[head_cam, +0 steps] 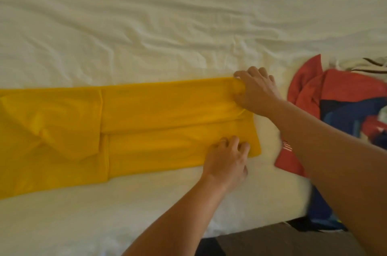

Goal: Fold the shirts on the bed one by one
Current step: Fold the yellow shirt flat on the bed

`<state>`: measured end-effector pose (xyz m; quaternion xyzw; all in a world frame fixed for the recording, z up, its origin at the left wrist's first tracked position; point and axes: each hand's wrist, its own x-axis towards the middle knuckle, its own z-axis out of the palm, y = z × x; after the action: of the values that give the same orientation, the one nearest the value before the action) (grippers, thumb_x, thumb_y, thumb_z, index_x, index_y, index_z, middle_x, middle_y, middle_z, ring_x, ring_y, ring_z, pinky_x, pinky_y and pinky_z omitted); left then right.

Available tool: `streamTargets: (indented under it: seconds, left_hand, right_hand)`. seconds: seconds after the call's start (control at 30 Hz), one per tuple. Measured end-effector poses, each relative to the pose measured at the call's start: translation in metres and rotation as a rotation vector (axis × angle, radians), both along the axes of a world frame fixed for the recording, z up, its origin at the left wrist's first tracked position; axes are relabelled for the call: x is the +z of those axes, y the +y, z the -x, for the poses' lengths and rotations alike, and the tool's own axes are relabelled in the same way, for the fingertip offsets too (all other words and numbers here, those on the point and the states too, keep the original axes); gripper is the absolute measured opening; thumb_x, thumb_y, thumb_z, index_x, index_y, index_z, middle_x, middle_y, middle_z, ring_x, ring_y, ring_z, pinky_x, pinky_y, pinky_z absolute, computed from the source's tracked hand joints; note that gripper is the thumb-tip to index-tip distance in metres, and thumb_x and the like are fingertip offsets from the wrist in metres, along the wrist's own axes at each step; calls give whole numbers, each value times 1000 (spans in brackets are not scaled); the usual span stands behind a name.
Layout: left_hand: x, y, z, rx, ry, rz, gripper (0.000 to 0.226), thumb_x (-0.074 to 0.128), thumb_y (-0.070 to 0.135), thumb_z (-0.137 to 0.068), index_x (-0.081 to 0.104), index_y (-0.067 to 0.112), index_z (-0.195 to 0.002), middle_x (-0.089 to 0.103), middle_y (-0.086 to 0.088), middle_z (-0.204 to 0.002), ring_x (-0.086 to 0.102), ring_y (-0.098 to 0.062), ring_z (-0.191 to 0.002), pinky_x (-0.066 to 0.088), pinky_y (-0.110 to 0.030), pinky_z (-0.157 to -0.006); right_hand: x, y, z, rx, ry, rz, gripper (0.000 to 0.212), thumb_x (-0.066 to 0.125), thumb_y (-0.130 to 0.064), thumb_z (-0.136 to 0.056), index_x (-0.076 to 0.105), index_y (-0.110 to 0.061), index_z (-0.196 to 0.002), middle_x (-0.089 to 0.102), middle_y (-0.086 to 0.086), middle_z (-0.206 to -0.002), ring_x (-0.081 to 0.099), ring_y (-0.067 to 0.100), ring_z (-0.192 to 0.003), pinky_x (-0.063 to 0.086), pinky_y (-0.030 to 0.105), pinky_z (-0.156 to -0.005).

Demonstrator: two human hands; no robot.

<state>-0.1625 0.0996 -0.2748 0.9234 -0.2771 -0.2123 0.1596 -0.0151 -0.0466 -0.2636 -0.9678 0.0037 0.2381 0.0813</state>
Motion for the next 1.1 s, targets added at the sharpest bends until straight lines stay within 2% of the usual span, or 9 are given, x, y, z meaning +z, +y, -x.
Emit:
streamTargets:
  seconds: [0.17,0.27,0.37,0.47,0.57,0.67,0.87,1.0,1.1]
  left_hand:
    - [-10,-5,0,17,-32,21,35,84,40,-63,65,29,-89,63,5,-84,63,-21,-68,30,-25,-44]
    - [-12,-2,-2,69,-32,86,29,84,33,-66,64,27,-87,63,5,-80,63,-21,-65,30,-26,-41]
    - [-10,9,-2,185,29,274,15,59,35,-85,59,22,-92,64,-1,-86,65,-28,-70,39,-31,-44]
    - [7,29,6,424,150,462,23,43,38,-89,57,20,-94,64,-3,-89,62,-29,-79,47,-38,-58]
    - [34,56,12,607,149,617,11,49,39,-86,51,28,-83,57,10,-74,50,-9,-66,39,-25,-58]
    - [57,91,14,710,142,674,13,53,36,-84,42,36,-77,42,19,-63,41,-3,-57,27,-13,-55]
    - [70,186,20,1014,146,763,14,58,43,-82,53,30,-81,55,10,-65,53,-13,-60,48,-40,-52]
    - [69,252,28,1206,135,794,16,58,43,-79,54,28,-79,60,4,-67,56,-18,-61,48,-45,-55]
    - [67,300,36,1320,118,829,14,63,30,-80,52,23,-77,56,-5,-62,52,-20,-55,44,-43,-53]
  right_hand:
    - [-4,-3,-8,-94,32,-109,40,66,-29,-84,59,-18,-122,50,3,-109,44,27,-113,41,38,-85]
    - [-1,-1,-11,-199,80,-227,22,66,-28,-80,63,-16,-98,52,3,-92,51,27,-95,38,31,-66]
    - [11,10,-13,-382,99,-424,9,67,-14,-85,60,-13,-90,51,2,-78,50,20,-74,35,28,-55]
    - [31,31,-15,-540,66,-578,11,68,-12,-87,59,-18,-87,50,0,-74,48,15,-67,36,27,-55]
    - [53,63,-18,-612,57,-686,12,69,-12,-85,62,-21,-85,56,1,-76,55,17,-71,43,29,-59]
    - [68,108,-24,-642,74,-788,12,71,-9,-82,63,-18,-85,60,5,-75,59,19,-68,48,30,-58]
    - [76,224,-40,-558,139,-900,14,76,-11,-75,64,-17,-81,63,11,-77,63,27,-70,51,35,-60]
    - [65,309,-44,-505,197,-907,18,76,-5,-77,62,-16,-82,63,13,-79,62,26,-70,52,39,-65]
    - [52,373,-45,-446,243,-876,19,77,-6,-79,61,-16,-79,62,8,-72,61,24,-66,51,35,-62]
